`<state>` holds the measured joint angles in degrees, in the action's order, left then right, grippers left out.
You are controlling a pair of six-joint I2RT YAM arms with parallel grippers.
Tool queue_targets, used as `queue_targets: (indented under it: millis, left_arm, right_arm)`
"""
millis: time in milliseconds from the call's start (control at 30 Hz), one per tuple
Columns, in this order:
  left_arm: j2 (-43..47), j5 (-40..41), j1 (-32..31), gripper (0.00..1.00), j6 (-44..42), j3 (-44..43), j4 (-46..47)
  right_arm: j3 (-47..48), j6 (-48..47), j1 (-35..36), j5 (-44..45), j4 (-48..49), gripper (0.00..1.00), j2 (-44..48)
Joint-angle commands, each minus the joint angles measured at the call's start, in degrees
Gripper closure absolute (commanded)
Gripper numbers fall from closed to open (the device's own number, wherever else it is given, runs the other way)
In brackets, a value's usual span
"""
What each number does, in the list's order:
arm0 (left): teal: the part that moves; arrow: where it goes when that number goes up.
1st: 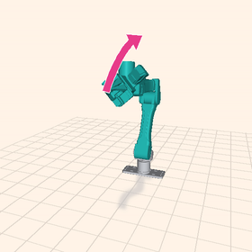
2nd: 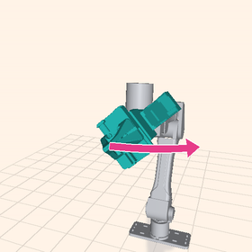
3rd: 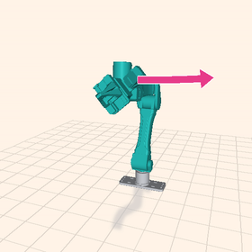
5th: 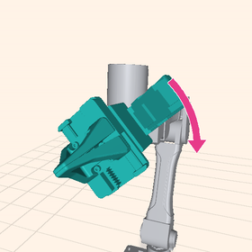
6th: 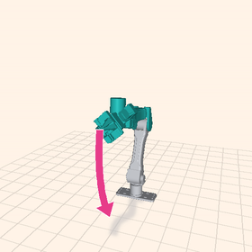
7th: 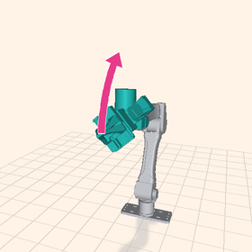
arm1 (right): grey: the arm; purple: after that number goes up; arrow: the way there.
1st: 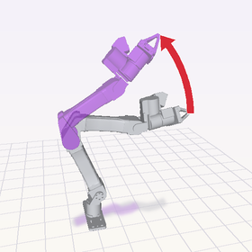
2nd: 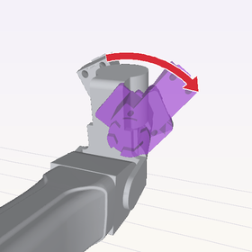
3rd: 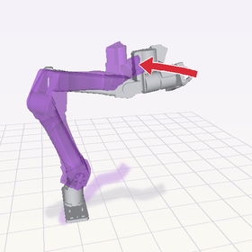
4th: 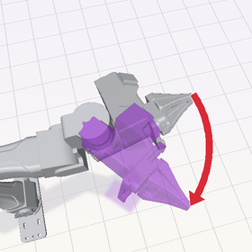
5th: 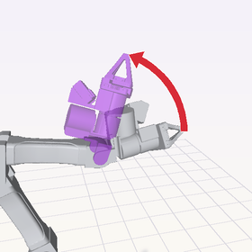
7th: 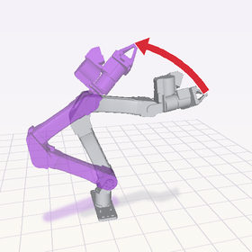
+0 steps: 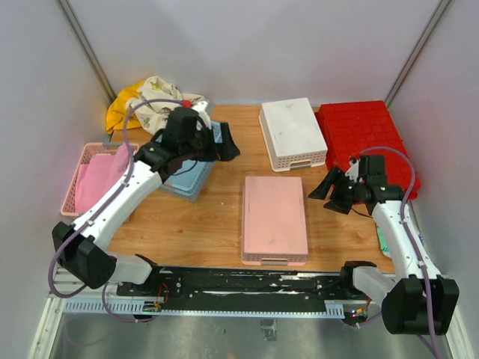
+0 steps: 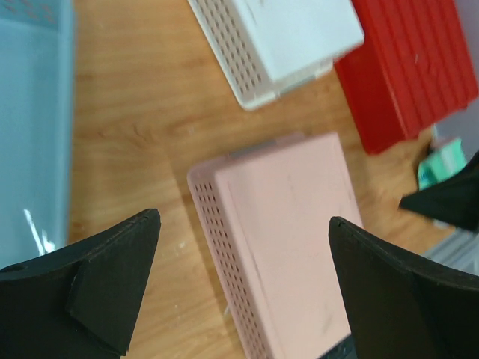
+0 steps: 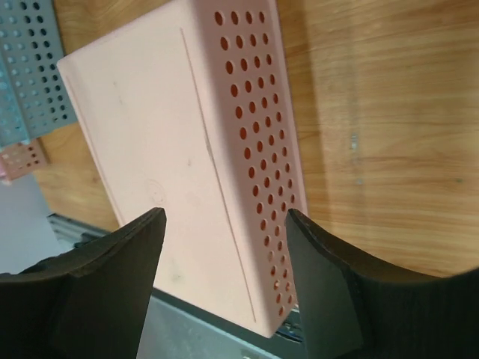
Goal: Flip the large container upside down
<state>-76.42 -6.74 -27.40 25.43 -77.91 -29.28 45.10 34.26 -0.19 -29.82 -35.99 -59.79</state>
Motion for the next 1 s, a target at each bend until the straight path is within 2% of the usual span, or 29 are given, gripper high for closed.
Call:
queue_targets:
  millis: [0, 200, 333, 433, 567, 667, 800, 967]
  left_arm:
    - [-1.25, -1.30, -6.59, 0.01, -1.86, 4.89, -2.55]
    - [-2.51, 0.97, -10.82, 0.01, 2.63, 13.62, -5.13]
    - [-3.87, -1.57, -13.23, 0.01, 4.99, 17.50, -2.46]
    - [-7.02, -6.03, -15.98, 0.01, 6.21, 18.65, 2.74]
    - [-12.10, -12.58, -18.87, 0.01, 9.33, 20.18, 16.05]
    - [-17.69, -16.10, -20.36, 0.01, 9.82, 15.24, 22.48]
    - [-24.94, -18.55, -22.69, 0.01, 7.72, 5.77, 24.57]
    - [-27.76, -16.85, -23.14, 0.01, 5.74, -1.70, 17.91]
  right_arm:
    - [5.08, -7.75, -1.13, 12.61, -10.25, 0.33, 2.93]
    - [8.83, -9.23, -1.18, 18.79, -11.83, 0.32, 6.05]
    - [10.40, -9.73, -1.13, 20.76, -11.83, 0.32, 7.20]
    - [11.54, -10.25, -1.13, 21.02, -11.83, 0.32, 7.52]
    - [12.82, -9.92, -1.13, 19.88, -11.99, 0.31, 8.20]
    - [13.78, -9.80, -1.13, 19.65, -12.39, 0.32, 9.07]
    - [13.84, -10.00, -1.13, 21.19, -12.29, 0.31, 10.35]
    - [13.53, -10.28, -1.13, 22.10, -12.11, 0.31, 10.86]
